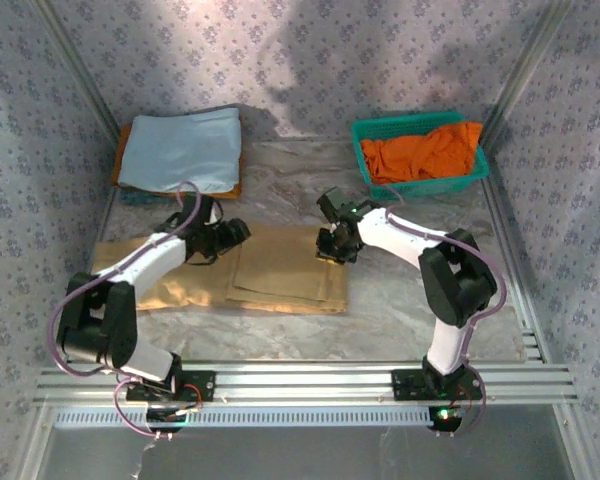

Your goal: Fold and stack the trousers

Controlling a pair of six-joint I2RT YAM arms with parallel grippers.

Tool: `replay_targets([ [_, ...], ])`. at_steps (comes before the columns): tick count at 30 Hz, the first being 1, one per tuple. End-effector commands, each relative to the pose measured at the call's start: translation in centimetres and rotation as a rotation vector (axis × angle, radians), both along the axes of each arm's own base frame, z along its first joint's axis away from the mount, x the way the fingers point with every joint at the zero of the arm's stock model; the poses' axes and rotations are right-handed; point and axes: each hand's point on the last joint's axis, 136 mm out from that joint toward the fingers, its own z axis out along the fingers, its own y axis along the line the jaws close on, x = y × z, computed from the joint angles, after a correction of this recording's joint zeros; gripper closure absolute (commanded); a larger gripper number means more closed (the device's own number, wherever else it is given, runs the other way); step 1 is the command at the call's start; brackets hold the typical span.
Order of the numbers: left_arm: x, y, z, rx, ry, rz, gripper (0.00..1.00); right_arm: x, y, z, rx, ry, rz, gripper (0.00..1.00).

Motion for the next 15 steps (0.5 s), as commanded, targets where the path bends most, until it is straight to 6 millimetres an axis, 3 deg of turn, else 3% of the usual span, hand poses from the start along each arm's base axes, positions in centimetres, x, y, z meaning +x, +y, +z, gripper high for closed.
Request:
replay_targets([
  [1, -0.5, -1.6, -3.0, -0.032, 0.029, -0.07, 0.29, -1.2, -0.2, -2.5, 0.038, 0.041, 0.008, 0.76],
  [4, -1.7, -0.8, -6.1, -0.042, 0.052, -0.062, 0.31, -1.8, -0.4, -3.7, 0.098, 0.077, 0.012, 0.72],
  [6, -2.5, -0.7, -7.3, -0.06, 0.07, -0.068, 0.32, -1.9, -0.6, -3.5, 0.123, 0.091, 0.031, 0.68],
  [13, -3.6, -0.5, -7.7, -0.052, 0.085, -0.099, 0.32, -0.6, -3.8, 2.1, 0.167, -0.044, 0.052, 0.56],
  [15, -3.6, -0.5, -7.5, -0.048, 0.085, -0.102, 0.32, -0.5, -5.4, 2.4, 0.157, -0.053, 0.036, 0.54],
])
